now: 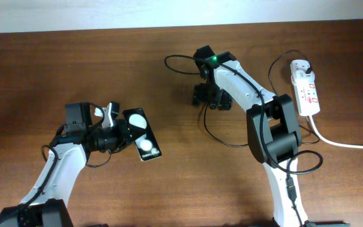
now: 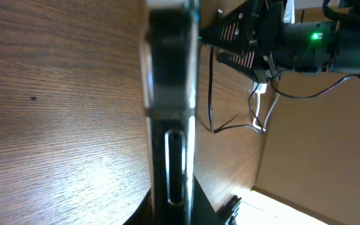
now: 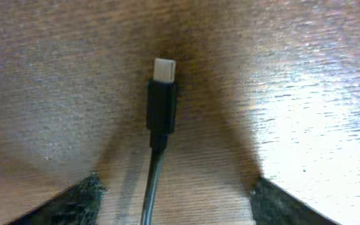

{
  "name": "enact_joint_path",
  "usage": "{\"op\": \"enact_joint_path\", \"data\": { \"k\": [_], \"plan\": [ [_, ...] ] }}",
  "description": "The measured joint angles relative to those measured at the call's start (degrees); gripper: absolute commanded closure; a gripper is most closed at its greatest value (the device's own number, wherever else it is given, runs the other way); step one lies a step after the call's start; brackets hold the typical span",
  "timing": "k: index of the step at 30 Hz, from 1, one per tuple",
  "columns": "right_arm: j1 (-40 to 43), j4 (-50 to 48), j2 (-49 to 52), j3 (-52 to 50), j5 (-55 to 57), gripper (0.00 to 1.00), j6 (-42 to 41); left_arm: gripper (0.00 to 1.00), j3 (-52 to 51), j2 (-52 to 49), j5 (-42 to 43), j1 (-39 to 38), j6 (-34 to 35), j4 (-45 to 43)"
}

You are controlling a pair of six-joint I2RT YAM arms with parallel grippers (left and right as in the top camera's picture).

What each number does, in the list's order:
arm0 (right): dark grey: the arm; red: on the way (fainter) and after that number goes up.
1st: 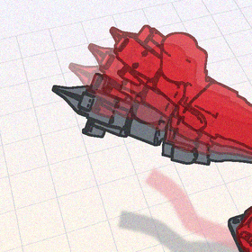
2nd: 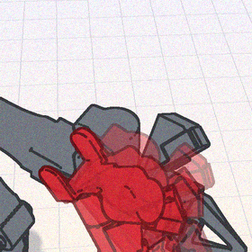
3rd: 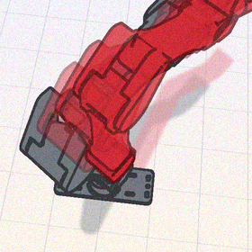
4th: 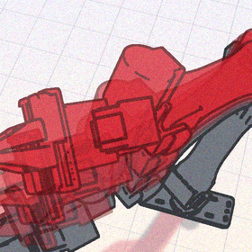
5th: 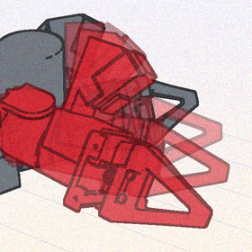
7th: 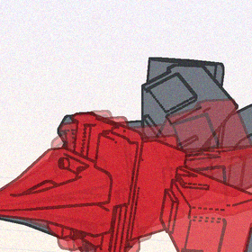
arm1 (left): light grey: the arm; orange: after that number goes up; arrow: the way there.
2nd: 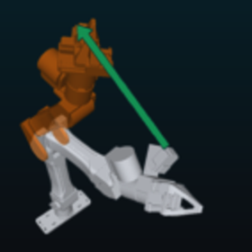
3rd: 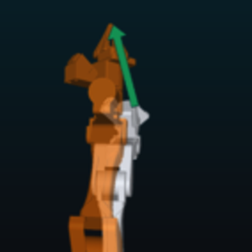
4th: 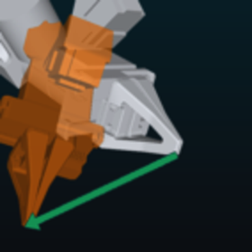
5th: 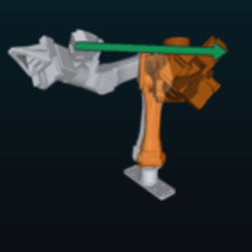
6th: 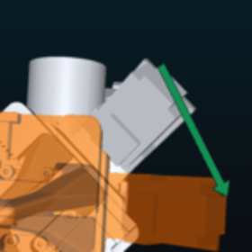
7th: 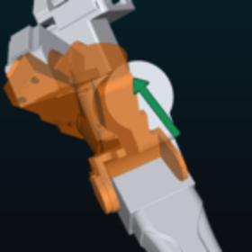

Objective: Plug charger to phone and switch on socket
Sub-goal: 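Move the right gripper to the black cable end and grasp it, then carry the cable plug with the right gripper toward the phone's bottom port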

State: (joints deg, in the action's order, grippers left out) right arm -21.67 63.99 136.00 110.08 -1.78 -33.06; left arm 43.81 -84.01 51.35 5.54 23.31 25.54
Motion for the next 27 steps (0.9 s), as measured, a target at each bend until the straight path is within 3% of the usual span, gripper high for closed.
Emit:
{"op": "enact_joint_path", "data": {
  "k": [6, 9, 11, 17, 23, 27],
  "plan": [
    [-0.9, 0.1, -0.2, -0.2, 2.8, 0.41, 0.0, 1.0, 0.0, 0.0, 0.0, 0.0, 0.0, 0.0],
    [-3.5, -0.4, -0.3, -0.2, 8.6, 0.57, -0.1, 1.0, 0.0, 0.0, 0.0, 0.0, 0.0, 0.0],
    [-5.0, -0.8, -0.3, -0.3, 12.0, 0.63, 0.2, 1.0, 0.0, 0.0, 0.0, 0.0, 0.0, 0.0],
    [-5.1, -1.2, -0.3, -0.5, 12.9, 0.71, 0.3, 1.0, 0.0, 0.0, 0.0, 0.0, 0.0, 0.0],
    [-5.1, -4.0, -0.4, -1.4, 13.9, 0.96, 1.4, 1.0, 0.0, 0.0, 0.0, 0.0, 0.0, 0.0],
    [-5.1, -2.6, -0.5, -1.5, 14.5, 0.96, 1.6, 1.0, 0.0, 0.0, 0.0, 0.0, 0.0, 0.0]
  ]
}}
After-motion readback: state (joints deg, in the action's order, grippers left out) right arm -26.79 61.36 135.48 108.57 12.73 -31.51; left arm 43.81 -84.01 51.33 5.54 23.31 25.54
